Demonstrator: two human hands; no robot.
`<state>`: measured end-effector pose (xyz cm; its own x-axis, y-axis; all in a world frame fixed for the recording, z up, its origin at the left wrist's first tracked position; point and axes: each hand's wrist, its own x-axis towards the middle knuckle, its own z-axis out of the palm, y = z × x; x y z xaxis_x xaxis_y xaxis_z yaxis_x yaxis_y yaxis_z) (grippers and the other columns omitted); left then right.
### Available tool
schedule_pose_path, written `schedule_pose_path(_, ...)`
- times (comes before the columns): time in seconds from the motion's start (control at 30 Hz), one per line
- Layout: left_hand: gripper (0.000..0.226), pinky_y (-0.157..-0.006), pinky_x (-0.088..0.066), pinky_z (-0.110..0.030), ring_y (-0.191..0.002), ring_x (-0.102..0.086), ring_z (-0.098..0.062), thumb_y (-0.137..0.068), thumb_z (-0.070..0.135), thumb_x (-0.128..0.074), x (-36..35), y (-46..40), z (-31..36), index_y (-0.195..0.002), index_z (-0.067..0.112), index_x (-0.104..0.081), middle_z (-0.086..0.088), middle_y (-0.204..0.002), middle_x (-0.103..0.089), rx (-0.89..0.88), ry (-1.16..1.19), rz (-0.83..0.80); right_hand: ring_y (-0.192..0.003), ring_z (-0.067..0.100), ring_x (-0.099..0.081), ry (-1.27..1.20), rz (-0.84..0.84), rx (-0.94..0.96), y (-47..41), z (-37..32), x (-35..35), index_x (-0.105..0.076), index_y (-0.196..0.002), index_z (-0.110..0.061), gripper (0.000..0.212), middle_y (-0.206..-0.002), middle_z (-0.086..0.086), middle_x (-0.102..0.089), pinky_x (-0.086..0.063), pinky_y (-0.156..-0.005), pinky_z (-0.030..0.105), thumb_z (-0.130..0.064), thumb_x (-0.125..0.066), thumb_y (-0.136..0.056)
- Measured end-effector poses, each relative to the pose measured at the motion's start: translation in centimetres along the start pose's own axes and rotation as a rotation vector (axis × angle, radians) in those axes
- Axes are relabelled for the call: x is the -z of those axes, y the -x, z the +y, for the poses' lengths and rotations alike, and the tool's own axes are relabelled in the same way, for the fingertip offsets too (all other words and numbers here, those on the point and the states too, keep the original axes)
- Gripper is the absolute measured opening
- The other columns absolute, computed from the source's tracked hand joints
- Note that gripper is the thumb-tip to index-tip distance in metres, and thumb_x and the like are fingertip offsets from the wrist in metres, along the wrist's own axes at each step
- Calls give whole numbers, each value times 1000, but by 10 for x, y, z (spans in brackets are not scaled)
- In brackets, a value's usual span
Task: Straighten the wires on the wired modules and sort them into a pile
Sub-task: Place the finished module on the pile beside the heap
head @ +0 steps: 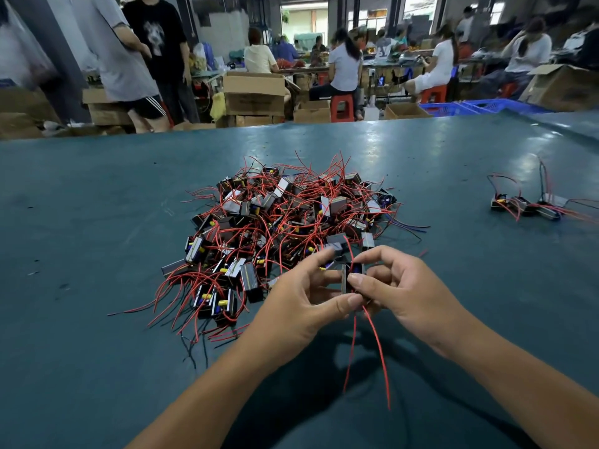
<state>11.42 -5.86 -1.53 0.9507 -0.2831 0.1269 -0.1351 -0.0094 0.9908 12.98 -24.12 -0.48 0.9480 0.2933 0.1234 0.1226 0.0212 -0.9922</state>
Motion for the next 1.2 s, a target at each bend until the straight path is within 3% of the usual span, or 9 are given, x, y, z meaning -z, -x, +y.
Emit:
schedule_pose_path(0.1,86,-93,-56,-32,-102,-72,-18,-73,19,-78,-1,1,2,-149,19,-36,-5,-121,-71,15,27,5,-63,23,-68,16,10,-3,0,1,2,-57,-108,-10,42,-71,10,-71,-56,-59,27,-30,-75,-76)
schedule_pose_path(0.23,63,-94,-57,-37,-104,-72,-20,-80,10,-80,-3,4,4,-137,15,-53,-4,-116,-73,-15,-48,31,-64,21,-70,162,1,50,0,4,4,-57,-101,-29,35,-74,6,-74,-56,-60,30,-44,-79,-78)
schedule_pose_path(0.33,45,-90,-59,-33,-103,-72,-16,-83,5,-78,-5,4,6,-121,22,-62,-1,-109,-75,-37,-52,54,-64,30,-68,336,47,110,2,5,4,-55,-98,-38,33,-75,0,-75,-57,-59,46,-58,-70,-76)
schedule_pose_path(0.37,45,-89,-59,-33,-102,-72,-16,-82,4,-78,-5,4,6,-120,23,-62,-1,-108,-76,-36,-42,65,-64,30,-68,369,68,126,2,5,4,-55,-98,-38,35,-76,-3,-75,-57,-61,46,-61,-68,-76)
schedule_pose_path(0.43,50,-86,-60,-37,-99,-73,-19,-83,3,-78,-5,3,5,-126,19,-59,-4,-105,-75,-24,-16,78,-64,15,-68,452,114,178,2,6,6,-57,-97,-37,38,-78,-12,-73,-54,-61,26,-65,-67,-74)
schedule_pose_path(0.5,52,-74,-60,-31,-90,-73,-19,-85,4,-76,-5,3,5,-133,11,-56,-9,-100,-74,2,29,61,-73,4,-65,520,123,230,1,3,8,-60,-95,-35,35,-81,-14,-69,-46,-64,12,-63,-67,-75)
schedule_pose_path(0.63,45,-62,-53,-23,-69,-64,-13,-91,-4,-66,-6,4,5,-133,4,-53,-5,-79,-64,84,118,6,-74,15,-64,445,29,207,-1,-1,11,-68,-92,-30,18,-79,-6,-69,-53,-66,35,-46,-69,-83)
schedule_pose_path(0.77,46,-57,-47,-20,-55,-57,-16,-91,-7,-62,-7,2,3,-134,2,-48,-1,-69,-62,114,121,1,-70,6,-62,302,-26,182,-1,-3,10,-73,-89,-30,9,-77,-4,-70,-49,-59,20,-36,-70,-83)
schedule_pose_path(1.2,49,-54,-49,-19,-52,-55,-9,-91,-11,-60,-11,4,7,-136,1,-44,7,-61,-60,118,172,-22,-59,11,-51,131,27,97,-1,-4,9,-73,-76,-20,6,-66,-5,-64,-46,-53,22,-21,-71,-82)
